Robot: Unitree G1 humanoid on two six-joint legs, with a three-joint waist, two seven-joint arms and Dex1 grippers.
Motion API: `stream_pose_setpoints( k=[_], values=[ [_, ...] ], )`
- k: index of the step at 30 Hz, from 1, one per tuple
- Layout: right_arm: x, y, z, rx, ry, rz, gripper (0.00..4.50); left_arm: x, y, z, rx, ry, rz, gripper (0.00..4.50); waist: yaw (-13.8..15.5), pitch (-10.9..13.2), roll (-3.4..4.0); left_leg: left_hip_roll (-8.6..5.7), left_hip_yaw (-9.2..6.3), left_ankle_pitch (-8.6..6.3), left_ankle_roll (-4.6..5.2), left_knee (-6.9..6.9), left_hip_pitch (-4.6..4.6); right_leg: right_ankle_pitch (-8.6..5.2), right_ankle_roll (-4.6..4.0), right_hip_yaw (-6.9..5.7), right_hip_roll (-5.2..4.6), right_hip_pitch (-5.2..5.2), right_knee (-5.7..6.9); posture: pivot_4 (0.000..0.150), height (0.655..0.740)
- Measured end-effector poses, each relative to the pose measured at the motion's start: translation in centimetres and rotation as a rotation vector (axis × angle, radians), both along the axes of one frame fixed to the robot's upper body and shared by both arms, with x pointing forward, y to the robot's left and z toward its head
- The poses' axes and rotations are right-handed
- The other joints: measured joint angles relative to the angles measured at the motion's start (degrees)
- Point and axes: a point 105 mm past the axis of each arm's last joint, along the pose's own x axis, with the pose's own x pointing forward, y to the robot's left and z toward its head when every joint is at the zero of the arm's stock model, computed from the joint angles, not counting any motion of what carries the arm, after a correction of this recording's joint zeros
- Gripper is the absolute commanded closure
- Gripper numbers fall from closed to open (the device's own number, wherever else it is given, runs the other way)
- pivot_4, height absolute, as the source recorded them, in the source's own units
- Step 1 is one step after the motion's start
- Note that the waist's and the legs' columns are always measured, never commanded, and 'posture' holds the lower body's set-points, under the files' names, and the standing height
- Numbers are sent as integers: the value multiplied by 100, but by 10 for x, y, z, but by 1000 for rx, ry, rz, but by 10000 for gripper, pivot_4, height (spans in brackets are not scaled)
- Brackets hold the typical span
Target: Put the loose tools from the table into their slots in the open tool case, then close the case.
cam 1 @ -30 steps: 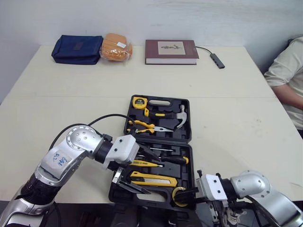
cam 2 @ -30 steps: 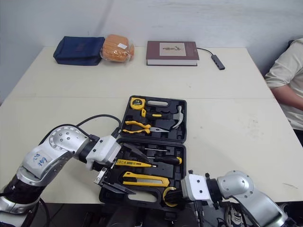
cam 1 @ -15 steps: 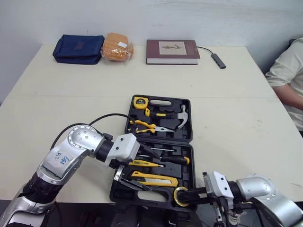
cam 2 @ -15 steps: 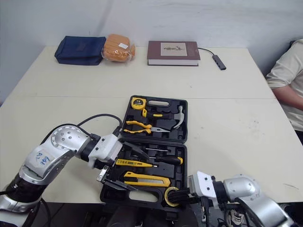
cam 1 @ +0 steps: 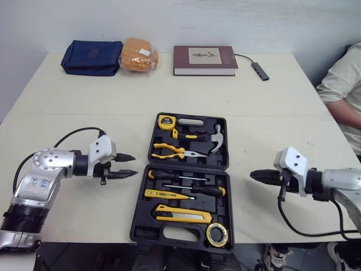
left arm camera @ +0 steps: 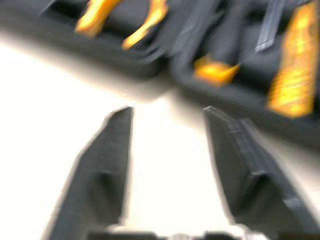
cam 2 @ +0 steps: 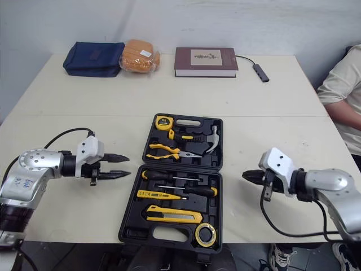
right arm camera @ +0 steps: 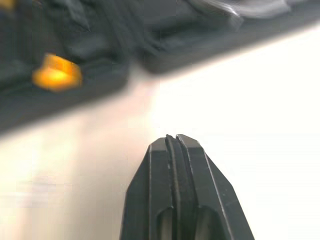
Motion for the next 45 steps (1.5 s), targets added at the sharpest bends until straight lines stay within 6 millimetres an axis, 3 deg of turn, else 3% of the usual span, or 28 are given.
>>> stream_pose_setpoints(
  k=[2, 7, 17, 30, 34, 35, 37, 39, 41, 45],
  values=[
    [5, 6, -10, -9, 12, 7, 45000, 9, 0, -5, 2, -6, 12, 44818, -6, 1, 1, 0, 3, 0, 0, 2, -3, 1, 1, -3, 1, -3, 4, 1500, 7400],
    [19, 23, -11, -30, -20, 51, 45000, 22, -23, -12, -28, -17, -21, 44818, -11, 1, 1, -2, 8, 2, 0, 7, -4, 3, 6, -6, 4, -3, 30, 1500, 7400],
    [26, 51, -11, -13, -19, 140, 45000, 11, -45, -23, -48, 45, -81, 44818, -10, 1, 1, 1, 7, 4, -3, 11, -5, 3, 6, -6, 8, -2, 31, 1500, 7400],
    [34, 50, -9, -62, -27, 144, 45000, 12, -53, -25, -62, 64, -43, 44818, -8, 1, 1, -1, 7, 5, -2, 15, -2, 5, 8, -5, 5, 1, 31, 1500, 7400],
    [30, 38, -7, -134, -62, 123, 45000, 10, -49, -26, -43, 37, -12, 44818, 2, 1, 1, -1, 6, 5, -2, 13, -3, 5, 9, -5, 3, 1, 29, 1500, 7400],
    [29, 31, -7, -152, -61, 104, 45000, 10, -45, -25, -36, 38, 6, 42492, -4, 1, 1, -1, 6, 5, -2, 12, -3, 5, 8, -5, 3, 1, 29, 1500, 7400],
    [28, 8, -2, -182, -46, 16, 38343, 10, -24, -21, -30, 63, 102, 36864, -22, 1, 2, 0, 6, 5, -2, 9, -1, 5, 8, -5, 3, 0, 27, 1500, 7400],
    [28, -6, 4, -157, -16, -69, 30397, 13, -7, -13, -64, 105, 212, 27912, -63, 2, 3, 3, 6, 7, -6, 6, 3, 4, 8, -3, 4, -1, 22, 1500, 7400],
    [31, -5, 16, -64, 24, -148, 19801, 16, -5, 1, -141, 171, 306, 18467, -90, 4, 3, 4, 1, 9, -9, 7, 3, 4, 7, -3, 4, -1, 26, 1500, 7400],
    [41, 17, 46, 159, 103, -245, 117, 28, -20, 28, -247, 271, 410, 314, -98, 4, 2, 3, -6, 9, -11, 6, 1, 4, 8, -3, 4, -1, 33, 1500, 7400]
  ],
)
